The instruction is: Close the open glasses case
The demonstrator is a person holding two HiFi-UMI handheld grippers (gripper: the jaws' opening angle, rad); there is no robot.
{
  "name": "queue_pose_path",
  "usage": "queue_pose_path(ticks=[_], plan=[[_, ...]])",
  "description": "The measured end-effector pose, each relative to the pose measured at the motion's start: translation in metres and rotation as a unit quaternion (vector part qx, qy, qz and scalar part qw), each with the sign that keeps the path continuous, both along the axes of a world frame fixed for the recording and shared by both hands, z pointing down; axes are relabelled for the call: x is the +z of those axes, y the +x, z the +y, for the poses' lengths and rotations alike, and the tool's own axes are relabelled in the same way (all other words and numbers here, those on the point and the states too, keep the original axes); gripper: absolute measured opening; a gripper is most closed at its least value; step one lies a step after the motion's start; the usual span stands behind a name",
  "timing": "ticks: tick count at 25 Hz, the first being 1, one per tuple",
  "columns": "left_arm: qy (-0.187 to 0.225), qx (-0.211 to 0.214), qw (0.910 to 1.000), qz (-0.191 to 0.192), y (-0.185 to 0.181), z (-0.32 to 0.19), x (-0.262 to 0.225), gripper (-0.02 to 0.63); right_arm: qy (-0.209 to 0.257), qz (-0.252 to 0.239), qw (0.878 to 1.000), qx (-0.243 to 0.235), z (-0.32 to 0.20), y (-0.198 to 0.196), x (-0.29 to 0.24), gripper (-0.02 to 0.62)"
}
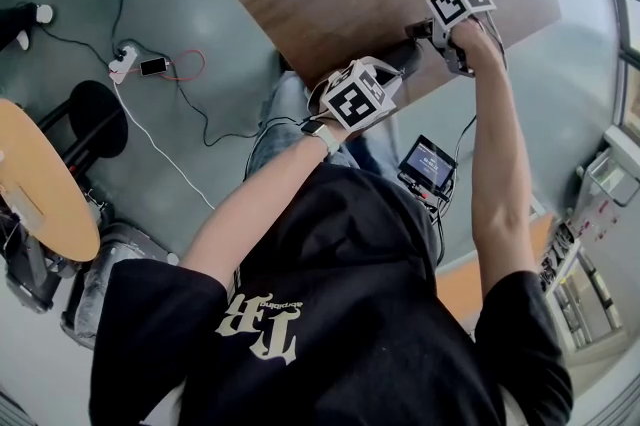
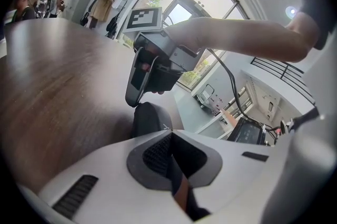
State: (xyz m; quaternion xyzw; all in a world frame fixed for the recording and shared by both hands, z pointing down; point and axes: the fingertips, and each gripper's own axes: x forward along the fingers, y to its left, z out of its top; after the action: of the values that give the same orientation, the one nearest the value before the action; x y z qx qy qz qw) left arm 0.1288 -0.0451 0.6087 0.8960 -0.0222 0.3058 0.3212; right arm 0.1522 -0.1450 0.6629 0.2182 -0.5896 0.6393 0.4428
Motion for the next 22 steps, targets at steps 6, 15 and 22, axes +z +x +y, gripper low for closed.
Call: queue_pose_path(ticks=[6,15,22], plan=[[-0.004,-0.013,0.9999,-0.006,0.001,-0.003,0.002,0.003,0.012,0.002,1.000,0.020,-0.001,0.008,0.002,-0.012],[-0.004,-0.019,0.9997,-0.016,-0.001,-0.004,0.006,0.003,0.020,0.000,0.998,0.053,0.008,0.024,0.003,-0.012],[-0.004,-0.021,0.9995,-0.023,0.000,-0.007,0.008,0.003,0.028,-0.005,0.997,0.075,0.009,0.031,0.003,-0.012]])
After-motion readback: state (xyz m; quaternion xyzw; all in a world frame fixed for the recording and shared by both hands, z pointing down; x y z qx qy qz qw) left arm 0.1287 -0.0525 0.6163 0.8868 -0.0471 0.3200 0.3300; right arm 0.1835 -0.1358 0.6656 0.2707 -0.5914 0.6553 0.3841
